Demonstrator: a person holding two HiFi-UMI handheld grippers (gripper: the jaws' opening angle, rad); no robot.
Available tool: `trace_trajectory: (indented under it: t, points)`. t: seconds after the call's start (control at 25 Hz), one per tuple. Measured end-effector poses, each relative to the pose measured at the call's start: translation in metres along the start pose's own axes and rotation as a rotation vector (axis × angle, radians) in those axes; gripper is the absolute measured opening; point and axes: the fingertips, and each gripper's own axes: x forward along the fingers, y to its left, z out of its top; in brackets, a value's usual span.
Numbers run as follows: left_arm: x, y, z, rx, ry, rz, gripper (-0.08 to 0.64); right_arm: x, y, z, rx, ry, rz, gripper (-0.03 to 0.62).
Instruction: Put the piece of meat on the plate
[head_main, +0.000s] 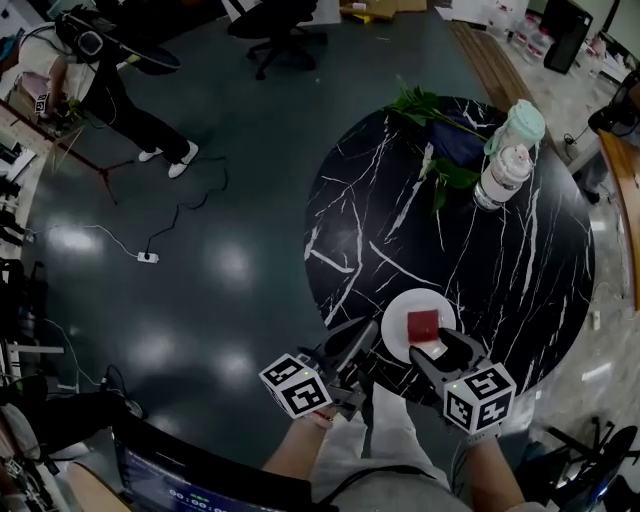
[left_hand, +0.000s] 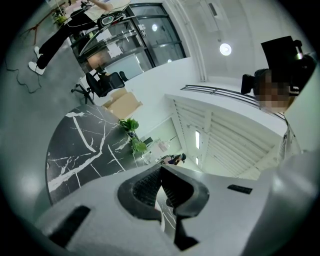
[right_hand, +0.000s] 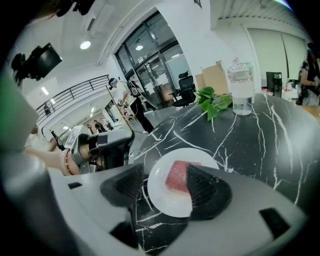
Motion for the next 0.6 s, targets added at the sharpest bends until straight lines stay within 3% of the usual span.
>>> trace_trajectory:
  t: [0.36,0.6]
  points:
    - [-0.007,-0.021,0.011,0.020,-0.007,-0.045,0.008,-0.022,0.012,0.005,0.009,-0.027,-0.014,0.230]
    - [-0.017,-0.040,0.022,0.041,0.001,-0.064,0.008,-0.037,0.031,0.016,0.012,-0.078,-0.013,0.083]
